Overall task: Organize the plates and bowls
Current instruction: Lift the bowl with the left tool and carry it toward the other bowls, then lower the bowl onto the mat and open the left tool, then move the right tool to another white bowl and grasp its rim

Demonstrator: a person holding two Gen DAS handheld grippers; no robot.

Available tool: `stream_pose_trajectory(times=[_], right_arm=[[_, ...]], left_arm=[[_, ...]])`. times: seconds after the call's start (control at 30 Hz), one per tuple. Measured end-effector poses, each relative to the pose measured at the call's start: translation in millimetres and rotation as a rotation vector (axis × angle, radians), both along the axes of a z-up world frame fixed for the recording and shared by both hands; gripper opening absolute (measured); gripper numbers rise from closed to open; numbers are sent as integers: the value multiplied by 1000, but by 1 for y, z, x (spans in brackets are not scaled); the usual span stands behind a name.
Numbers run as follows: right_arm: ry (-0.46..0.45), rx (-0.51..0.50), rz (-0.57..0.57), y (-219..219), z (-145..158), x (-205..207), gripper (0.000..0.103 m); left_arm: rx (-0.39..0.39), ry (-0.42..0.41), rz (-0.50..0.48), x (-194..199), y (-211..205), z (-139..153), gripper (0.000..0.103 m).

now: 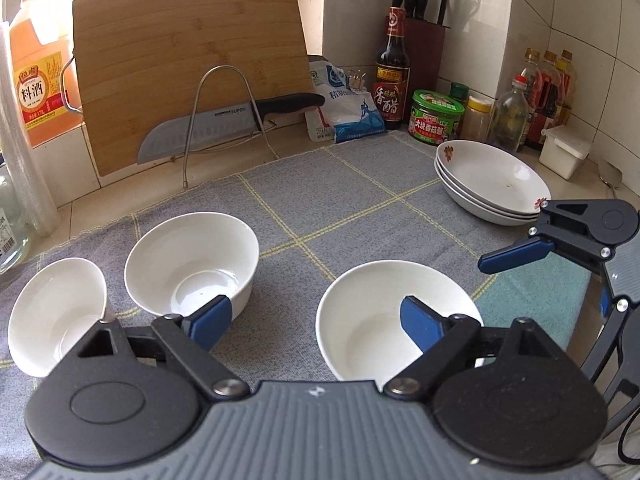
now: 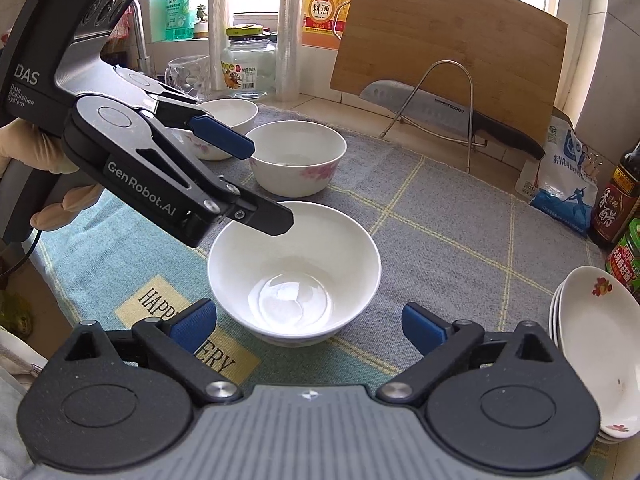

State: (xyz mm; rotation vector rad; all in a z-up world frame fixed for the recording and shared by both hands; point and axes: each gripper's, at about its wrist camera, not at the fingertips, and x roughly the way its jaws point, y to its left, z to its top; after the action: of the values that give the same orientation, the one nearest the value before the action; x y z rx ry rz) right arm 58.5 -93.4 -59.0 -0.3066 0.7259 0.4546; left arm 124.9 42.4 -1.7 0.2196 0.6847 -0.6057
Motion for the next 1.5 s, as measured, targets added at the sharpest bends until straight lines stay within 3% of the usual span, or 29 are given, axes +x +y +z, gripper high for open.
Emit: stream_pose_trajectory(times=[0.27,0.63,1.0,1.5], right_arm=[[-39,4,5,0,14,6,102],[-56,8,18,5,27,33,103],[1,55,23,13,34,81,103],[77,42,131,39,26,149,103]], left_arm=[[-31,-9,77,2,20,3,91],[65,-69,189,7,32,-14,92],[59,-66,261,25,29,-30,92],[52,-78,277,47,25,-40,91]])
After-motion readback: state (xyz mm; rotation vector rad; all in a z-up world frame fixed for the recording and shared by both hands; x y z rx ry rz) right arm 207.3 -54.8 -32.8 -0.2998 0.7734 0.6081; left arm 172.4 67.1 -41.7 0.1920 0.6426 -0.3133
